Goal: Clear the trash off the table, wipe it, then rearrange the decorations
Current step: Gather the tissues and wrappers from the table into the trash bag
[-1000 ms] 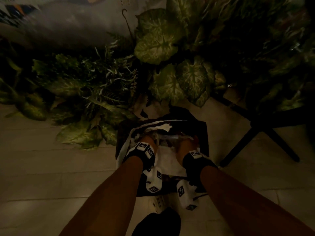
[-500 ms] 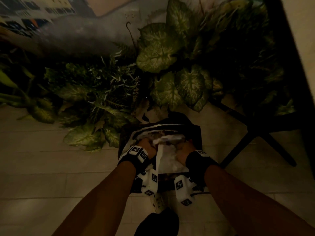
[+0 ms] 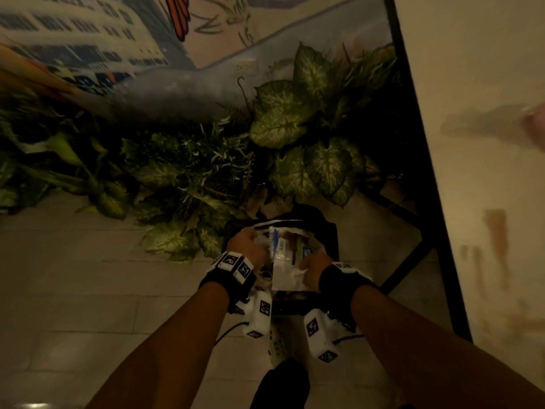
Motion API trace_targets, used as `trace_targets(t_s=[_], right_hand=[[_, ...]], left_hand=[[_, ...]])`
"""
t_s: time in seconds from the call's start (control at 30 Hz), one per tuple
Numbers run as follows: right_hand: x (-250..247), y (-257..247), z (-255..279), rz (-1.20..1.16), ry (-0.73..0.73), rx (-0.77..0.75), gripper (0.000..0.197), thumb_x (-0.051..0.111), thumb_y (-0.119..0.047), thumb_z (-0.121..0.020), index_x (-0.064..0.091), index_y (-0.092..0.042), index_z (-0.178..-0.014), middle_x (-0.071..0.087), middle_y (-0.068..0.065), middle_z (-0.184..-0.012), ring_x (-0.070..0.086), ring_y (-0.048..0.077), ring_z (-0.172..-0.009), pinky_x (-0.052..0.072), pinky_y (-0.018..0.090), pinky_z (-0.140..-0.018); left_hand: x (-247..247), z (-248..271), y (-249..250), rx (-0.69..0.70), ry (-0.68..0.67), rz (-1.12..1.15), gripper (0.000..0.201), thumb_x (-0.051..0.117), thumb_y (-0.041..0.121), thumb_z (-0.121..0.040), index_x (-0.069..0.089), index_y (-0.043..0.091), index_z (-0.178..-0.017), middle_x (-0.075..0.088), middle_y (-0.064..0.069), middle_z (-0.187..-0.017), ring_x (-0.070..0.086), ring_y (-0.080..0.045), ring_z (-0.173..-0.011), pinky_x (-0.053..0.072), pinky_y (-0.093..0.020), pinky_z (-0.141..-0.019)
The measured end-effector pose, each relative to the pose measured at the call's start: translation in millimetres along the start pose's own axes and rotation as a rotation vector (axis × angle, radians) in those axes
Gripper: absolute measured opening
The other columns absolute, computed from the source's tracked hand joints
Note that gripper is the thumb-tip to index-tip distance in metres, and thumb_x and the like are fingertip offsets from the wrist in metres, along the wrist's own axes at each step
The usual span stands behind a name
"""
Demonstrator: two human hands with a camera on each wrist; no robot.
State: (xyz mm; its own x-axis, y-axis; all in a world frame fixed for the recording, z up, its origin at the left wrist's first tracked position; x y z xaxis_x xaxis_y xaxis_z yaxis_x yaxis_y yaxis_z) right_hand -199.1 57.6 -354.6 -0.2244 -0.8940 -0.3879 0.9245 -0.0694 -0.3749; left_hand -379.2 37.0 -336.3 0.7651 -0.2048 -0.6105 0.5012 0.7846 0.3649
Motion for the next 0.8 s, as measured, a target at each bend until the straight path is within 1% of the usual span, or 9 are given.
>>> trace_targets(t_s=[0.13,0.2,0.27,0.33,0.4,0.47,0.57,0.7,0.8], right_hand=[[-54,-41,39,-0.041,0.106,-0.169,0.029,0.05,-0.008,-0.091,0.061,-0.007,-0.118,0.059,0.016,-0.121,0.055,0.035,-0.112,0.047,0.038,-0.096],[-88,-60,67,-0.064,0.174,-0.253,0.026,0.055,-0.009,-0.087,0.065,-0.009,-0.111,0.062,0.013,-0.116,0.058,0.031,-0.108,0.05,0.036,-0.092],[-121,-72,107,-0.091,0.227,-0.334,0.025,0.061,-0.01,-0.083,0.066,-0.012,-0.108,0.064,0.007,-0.112,0.06,0.025,-0.104,0.05,0.03,-0.089],[-150,-76,152,-0.085,0.27,-0.432,0.024,0.064,-0.012,-0.081,0.067,-0.013,-0.105,0.067,0.005,-0.109,0.062,0.021,-0.102,0.05,0.031,-0.091],[-177,-67,198,-0.054,0.31,-0.513,0.023,0.066,-0.016,-0.082,0.067,-0.014,-0.105,0.069,0.004,-0.107,0.063,0.018,-0.101,0.05,0.028,-0.09],[-203,-42,241,-0.012,0.341,-0.545,0.024,0.067,-0.021,-0.081,0.067,-0.018,-0.105,0.069,-0.001,-0.105,0.062,0.01,-0.091,0.048,0.017,-0.079],[-241,17,291,0.023,0.396,-0.549,0.021,0.068,-0.022,-0.081,0.067,-0.019,-0.102,0.068,-0.006,-0.096,0.057,0.003,-0.076,0.042,0.009,-0.067],[-289,121,333,0.025,0.469,-0.431,0.02,0.067,-0.026,-0.083,0.065,-0.024,-0.102,0.062,-0.012,-0.095,0.061,0.009,-0.084,0.049,0.023,-0.079],[-322,195,354,0.066,0.539,-0.36,0.019,0.069,-0.024,-0.082,0.066,-0.022,-0.101,0.064,-0.009,-0.095,0.061,0.009,-0.083,0.047,0.021,-0.076]], left_hand=[[-32,24,23,0.011,0.1,0.065,0.032,0.057,0.007,-0.084,0.059,0.01,-0.115,0.061,-0.011,-0.119,0.057,-0.029,-0.107,0.044,-0.026,-0.087],[-51,39,42,0.052,0.163,0.084,0.028,0.054,0.006,-0.085,0.063,0.01,-0.112,0.062,-0.012,-0.116,0.058,-0.029,-0.105,0.044,-0.026,-0.083],[-67,55,69,0.112,0.218,0.099,0.02,0.055,0.007,-0.086,0.067,0.011,-0.102,0.065,-0.011,-0.109,0.06,-0.028,-0.1,0.045,-0.026,-0.079],[-84,77,100,0.189,0.283,0.122,0.013,0.058,0.009,-0.084,0.067,0.017,-0.086,0.068,-0.007,-0.098,0.063,-0.025,-0.091,0.049,-0.027,-0.078],[-95,97,133,0.266,0.317,0.186,0.018,0.061,0.01,-0.082,0.063,0.025,-0.071,0.069,-0.004,-0.083,0.065,-0.023,-0.079,0.057,-0.036,-0.077],[-102,124,172,0.35,0.327,0.23,0.022,0.064,0.01,-0.082,0.061,0.027,-0.068,0.068,-0.003,-0.074,0.066,-0.024,-0.072,0.058,-0.045,-0.073],[-98,173,234,0.464,0.326,0.26,0.019,0.062,0.009,-0.083,0.063,0.025,-0.072,0.07,-0.006,-0.077,0.067,-0.027,-0.074,0.058,-0.046,-0.073],[-59,225,310,0.595,0.302,0.226,0.013,0.064,0.007,-0.083,0.066,0.02,-0.081,0.071,-0.009,-0.086,0.068,-0.026,-0.08,0.057,-0.042,-0.077],[-14,253,358,0.642,0.227,0.169,0.009,0.064,0.005,-0.083,0.067,0.013,-0.087,0.068,-0.007,-0.083,0.065,-0.024,-0.075,0.056,-0.032,-0.065]])
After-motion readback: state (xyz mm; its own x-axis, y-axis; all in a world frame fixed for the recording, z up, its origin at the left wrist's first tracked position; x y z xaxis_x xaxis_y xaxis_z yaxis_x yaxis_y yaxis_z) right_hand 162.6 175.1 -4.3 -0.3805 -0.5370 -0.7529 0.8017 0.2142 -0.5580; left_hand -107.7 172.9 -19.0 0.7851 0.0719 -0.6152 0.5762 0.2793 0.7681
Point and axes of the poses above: each hand's wrist, its own z-axis away from the middle knuckle, its own x-axis out of the palm, y = z × x, the point moved 9 cm from there along -z, towards the middle knuckle
